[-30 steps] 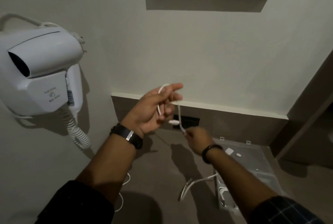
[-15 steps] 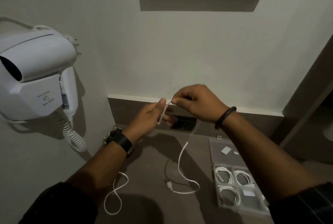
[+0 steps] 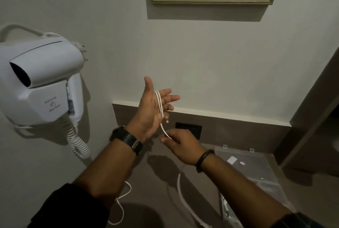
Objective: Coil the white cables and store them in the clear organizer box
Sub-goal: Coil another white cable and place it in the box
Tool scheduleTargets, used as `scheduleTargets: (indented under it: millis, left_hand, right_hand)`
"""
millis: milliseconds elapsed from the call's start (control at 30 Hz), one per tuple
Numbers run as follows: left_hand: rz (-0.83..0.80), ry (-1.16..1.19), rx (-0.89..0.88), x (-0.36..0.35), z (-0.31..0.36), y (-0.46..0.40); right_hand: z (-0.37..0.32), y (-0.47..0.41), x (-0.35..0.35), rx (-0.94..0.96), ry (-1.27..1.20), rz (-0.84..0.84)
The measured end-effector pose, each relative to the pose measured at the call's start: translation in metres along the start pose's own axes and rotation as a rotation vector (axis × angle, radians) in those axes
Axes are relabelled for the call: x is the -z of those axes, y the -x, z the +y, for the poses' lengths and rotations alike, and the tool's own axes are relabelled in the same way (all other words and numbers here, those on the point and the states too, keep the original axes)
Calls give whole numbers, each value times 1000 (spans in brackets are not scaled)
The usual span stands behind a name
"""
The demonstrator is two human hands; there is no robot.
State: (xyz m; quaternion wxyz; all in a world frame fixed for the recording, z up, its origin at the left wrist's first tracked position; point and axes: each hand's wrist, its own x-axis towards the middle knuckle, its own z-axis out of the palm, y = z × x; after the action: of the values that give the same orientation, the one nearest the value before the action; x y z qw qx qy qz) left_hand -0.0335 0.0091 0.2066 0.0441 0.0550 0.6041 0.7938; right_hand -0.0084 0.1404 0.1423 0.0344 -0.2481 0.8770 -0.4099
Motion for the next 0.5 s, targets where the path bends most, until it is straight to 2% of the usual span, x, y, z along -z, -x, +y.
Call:
scheduleTargets:
  millis: [100, 233, 333, 500]
  left_hand:
    - [58, -394, -60, 7, 0, -1]
    - [-251, -576, 66, 14, -15, 9]
    - [-367, -318, 206, 12, -24, 14]
    - [-442, 67, 226, 1, -8, 15]
  right_hand:
    - [-18, 0, 28, 131, 211, 22]
    - [-28, -10, 78, 190, 186, 150]
    - [-18, -21, 95, 126, 42, 173]
    - [9, -28, 67, 10, -277, 278]
